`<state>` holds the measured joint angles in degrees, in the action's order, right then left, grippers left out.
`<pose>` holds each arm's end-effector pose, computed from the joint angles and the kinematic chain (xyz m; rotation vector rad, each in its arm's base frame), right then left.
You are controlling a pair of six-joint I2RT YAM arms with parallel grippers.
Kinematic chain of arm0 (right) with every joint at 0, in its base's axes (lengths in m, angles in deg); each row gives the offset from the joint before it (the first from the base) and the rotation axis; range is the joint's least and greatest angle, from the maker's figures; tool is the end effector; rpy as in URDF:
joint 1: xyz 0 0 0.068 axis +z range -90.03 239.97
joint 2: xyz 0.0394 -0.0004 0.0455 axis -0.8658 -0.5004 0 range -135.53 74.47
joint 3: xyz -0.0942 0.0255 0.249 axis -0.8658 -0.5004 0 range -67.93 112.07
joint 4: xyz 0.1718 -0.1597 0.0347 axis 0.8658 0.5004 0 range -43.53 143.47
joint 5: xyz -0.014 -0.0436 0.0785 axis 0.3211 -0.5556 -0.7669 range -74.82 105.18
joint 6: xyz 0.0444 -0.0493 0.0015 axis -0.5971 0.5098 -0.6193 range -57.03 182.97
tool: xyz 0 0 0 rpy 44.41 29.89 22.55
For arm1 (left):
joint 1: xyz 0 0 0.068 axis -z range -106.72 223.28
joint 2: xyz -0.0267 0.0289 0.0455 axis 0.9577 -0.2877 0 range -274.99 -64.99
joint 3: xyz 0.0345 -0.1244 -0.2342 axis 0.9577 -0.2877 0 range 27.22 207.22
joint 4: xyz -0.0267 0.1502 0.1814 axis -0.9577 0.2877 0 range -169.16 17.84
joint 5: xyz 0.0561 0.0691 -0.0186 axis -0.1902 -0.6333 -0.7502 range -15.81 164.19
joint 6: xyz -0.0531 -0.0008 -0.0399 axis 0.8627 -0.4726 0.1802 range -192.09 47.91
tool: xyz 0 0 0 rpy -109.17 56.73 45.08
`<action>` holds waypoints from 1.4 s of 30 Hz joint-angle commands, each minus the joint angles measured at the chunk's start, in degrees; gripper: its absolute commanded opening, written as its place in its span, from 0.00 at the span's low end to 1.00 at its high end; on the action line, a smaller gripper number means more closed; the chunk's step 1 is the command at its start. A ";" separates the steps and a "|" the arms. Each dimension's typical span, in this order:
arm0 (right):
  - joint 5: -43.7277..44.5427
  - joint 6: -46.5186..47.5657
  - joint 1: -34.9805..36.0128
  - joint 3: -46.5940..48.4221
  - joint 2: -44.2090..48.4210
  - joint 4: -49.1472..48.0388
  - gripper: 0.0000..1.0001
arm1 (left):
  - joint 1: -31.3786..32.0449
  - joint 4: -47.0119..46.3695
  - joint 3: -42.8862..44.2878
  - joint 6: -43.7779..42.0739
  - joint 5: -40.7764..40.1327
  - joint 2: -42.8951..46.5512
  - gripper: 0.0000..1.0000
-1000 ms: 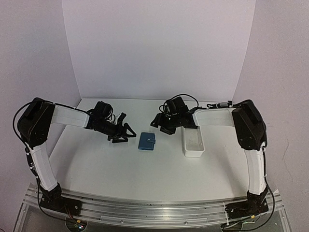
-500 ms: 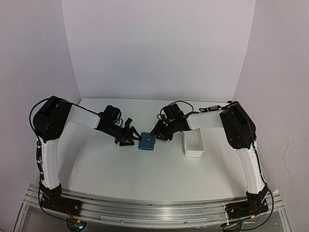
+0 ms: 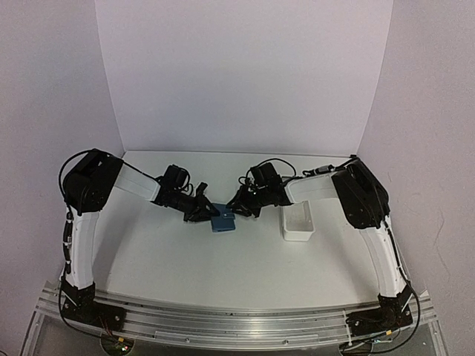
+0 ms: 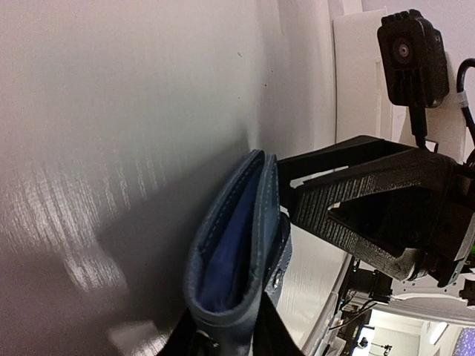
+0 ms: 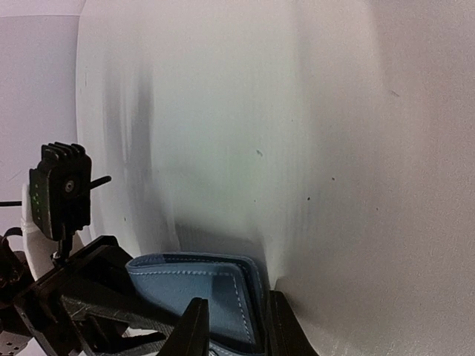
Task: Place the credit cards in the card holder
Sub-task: Pick up the card holder from the center of the board, then open the card holder at the center of the board.
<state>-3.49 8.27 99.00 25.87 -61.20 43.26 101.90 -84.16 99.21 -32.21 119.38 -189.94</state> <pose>0.3813 0.3308 0.1154 0.1454 2.5093 1.1603 0.3526 -0.2349 0.1043 0.1580 2.6182 -1.4512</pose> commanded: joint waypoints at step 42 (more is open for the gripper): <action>28.94 24.96 10.65 12.19 9.34 18.70 0.34 | 4.69 23.63 12.81 -11.23 -13.51 19.48 0.00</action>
<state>24.31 32.38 109.58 35.64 -50.06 62.76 105.27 -59.53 109.40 -43.16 103.03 -172.71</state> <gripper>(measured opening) 0.367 0.040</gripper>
